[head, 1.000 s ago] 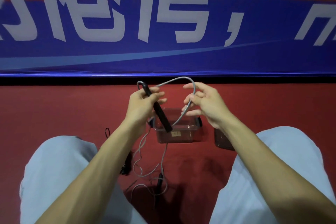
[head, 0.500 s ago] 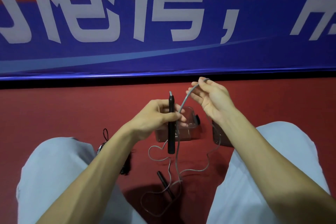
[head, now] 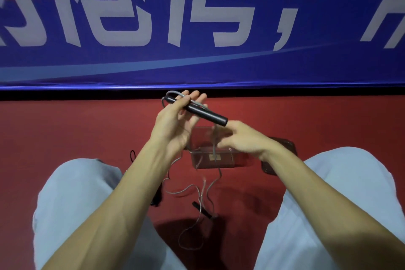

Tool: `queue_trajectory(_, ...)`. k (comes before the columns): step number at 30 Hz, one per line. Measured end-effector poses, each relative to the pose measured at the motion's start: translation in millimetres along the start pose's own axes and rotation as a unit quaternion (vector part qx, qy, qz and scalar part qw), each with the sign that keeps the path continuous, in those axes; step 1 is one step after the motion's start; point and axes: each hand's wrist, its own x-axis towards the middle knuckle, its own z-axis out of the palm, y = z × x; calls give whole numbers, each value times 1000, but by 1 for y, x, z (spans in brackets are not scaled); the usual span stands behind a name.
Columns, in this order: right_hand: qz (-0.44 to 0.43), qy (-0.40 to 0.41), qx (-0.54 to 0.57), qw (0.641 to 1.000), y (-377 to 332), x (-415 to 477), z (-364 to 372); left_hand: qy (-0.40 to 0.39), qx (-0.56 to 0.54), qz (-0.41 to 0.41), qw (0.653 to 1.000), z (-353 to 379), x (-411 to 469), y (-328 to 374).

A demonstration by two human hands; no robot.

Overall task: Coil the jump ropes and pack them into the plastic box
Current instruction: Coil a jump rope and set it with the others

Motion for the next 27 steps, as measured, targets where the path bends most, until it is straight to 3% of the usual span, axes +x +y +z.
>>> queue_trajectory(3,-7,-53,10,998,2,1,4,12,-97,-12,995,-3,2,4)
queue_trajectory(7,-3,-1,-17,1000,8,4,4,18,-86,-5,996,-6,3,5)
queue_trajectory(10,21,51,43,998,6,5,3,20,10,9,1000,-6,3,5)
queue_trajectory(14,-19,138,174,975,-5,2,-10,38,199,13,979,-7,3,-3)
queue_trajectory(17,-40,178,272,945,-12,0,-20,18,332,-27,943,-8,0,-11)
queue_trajectory(20,-58,194,370,907,-16,-1,-28,-53,452,-47,889,-9,-4,-20)
queue_trajectory(23,-60,213,443,869,-16,-2,-34,-122,483,-62,865,-8,-7,-24)
queue_trajectory(27,-53,246,493,833,-13,1,-37,-162,456,-82,871,-5,-11,-24)
